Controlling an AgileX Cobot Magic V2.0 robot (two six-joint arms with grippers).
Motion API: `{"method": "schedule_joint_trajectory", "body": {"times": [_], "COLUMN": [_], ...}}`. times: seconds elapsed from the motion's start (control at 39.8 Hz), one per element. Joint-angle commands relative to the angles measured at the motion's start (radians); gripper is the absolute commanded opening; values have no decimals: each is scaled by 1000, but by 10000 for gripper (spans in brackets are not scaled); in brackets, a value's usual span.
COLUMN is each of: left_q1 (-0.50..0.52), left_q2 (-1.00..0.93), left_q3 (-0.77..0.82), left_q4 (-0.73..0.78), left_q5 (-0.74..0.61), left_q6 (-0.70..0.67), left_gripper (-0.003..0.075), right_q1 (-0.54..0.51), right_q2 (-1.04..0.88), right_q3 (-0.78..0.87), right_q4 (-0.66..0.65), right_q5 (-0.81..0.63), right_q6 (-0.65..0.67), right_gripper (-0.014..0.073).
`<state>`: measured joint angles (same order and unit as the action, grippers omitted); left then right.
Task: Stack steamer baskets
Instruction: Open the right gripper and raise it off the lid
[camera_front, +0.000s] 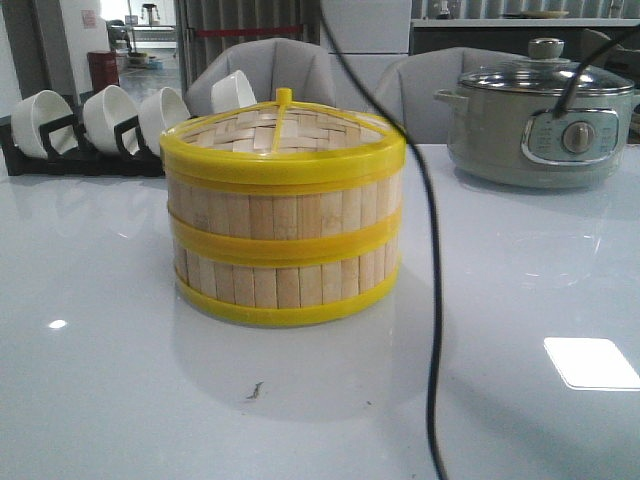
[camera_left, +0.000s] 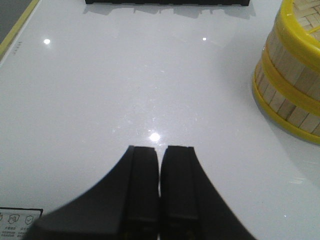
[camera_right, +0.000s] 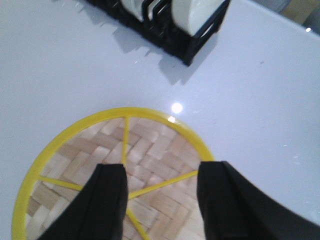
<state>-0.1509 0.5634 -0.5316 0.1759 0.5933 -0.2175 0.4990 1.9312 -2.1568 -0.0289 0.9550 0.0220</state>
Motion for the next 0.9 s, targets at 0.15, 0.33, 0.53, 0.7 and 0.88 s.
{"method": "schedule_joint_trajectory", "body": {"times": [0.15,0.33,0.53,0.7,0.88], "left_q1": [2,2,2,2,2], "left_q2": [3,3,3,3,3], "left_q3": [-29,-29,-29,-29,-29], "left_q4": [1,1,1,1,1], "left_q5": [-73,-73,-73,-73,-73], "left_q6": [-12,-12,-12,-12,-12], "left_gripper": [85,85,85,85,85], "right_q1": [-171,-322,-454,-504,-531], "right_q2": [-342,-599,-851,-1049,-1242], "right_q3": [288,627,975,1272,1538], "right_q4": [-32,-32,-32,-32,-32], "right_q5": [-220,-401,-543,-657,-792], "right_q6": [-8,-8,-8,-8,-8], "right_gripper": [425,425,425,425,425]}}
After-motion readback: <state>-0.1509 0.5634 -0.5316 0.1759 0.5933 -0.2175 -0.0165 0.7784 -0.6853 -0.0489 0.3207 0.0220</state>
